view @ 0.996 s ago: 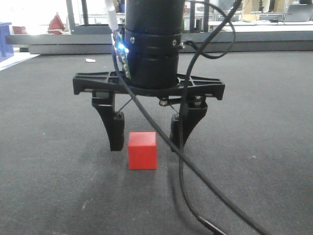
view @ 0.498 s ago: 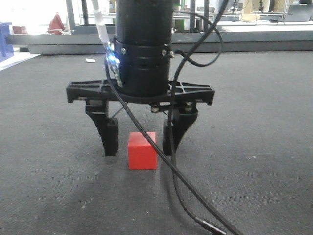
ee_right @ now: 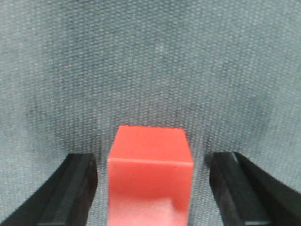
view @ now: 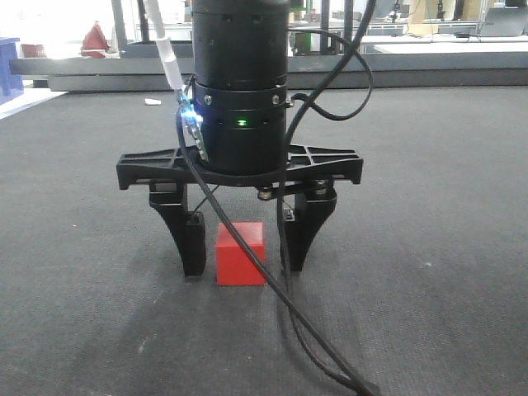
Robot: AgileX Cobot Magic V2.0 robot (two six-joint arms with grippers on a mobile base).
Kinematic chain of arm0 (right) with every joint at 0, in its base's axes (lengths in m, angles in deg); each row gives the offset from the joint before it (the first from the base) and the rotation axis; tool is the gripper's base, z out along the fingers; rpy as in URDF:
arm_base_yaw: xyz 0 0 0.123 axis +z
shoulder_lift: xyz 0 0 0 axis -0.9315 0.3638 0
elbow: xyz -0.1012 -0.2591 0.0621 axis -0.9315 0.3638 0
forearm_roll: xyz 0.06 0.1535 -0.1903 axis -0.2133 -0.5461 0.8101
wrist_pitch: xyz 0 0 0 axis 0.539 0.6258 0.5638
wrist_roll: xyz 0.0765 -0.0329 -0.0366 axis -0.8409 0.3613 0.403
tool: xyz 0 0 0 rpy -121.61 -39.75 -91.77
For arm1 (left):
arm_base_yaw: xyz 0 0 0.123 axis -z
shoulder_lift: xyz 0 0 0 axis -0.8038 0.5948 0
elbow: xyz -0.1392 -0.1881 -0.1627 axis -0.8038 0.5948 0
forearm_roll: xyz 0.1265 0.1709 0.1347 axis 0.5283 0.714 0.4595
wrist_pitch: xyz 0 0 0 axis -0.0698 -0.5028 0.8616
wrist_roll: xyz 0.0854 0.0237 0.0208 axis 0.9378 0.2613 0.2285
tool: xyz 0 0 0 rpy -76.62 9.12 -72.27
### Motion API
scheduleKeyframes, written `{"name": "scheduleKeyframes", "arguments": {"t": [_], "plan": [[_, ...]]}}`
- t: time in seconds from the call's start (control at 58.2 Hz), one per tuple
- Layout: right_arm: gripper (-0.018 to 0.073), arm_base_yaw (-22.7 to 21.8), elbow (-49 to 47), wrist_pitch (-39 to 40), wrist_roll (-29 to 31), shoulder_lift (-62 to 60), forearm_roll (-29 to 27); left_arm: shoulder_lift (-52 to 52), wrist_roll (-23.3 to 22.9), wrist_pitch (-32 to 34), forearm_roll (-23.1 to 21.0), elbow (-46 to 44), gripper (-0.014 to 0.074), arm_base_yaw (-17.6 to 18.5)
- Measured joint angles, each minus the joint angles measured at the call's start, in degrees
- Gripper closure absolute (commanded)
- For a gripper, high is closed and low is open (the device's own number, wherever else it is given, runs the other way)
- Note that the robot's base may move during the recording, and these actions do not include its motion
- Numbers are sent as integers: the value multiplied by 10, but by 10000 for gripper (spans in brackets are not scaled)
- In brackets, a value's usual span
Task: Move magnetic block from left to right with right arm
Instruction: 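Close the right gripper on the red cube and lift it, then raise the held cube with the right gripper out of view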
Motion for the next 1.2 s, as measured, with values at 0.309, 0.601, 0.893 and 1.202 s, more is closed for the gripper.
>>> {"name": "scheduleKeyframes", "arguments": {"t": [0.309,0.601,0.893,1.202], "plan": [[55,1,0,0,0,2,0,0,0,0,0,0,722,0],[306,1,0,0,-1,3,1,0,0,0,0,0,722,0],[307,-8,4,-5,20,-35,2,0,0,0,0,0,722,0],[307,-63,141,57,120,-183,19,0,0,0,0,0,722,0]]}}
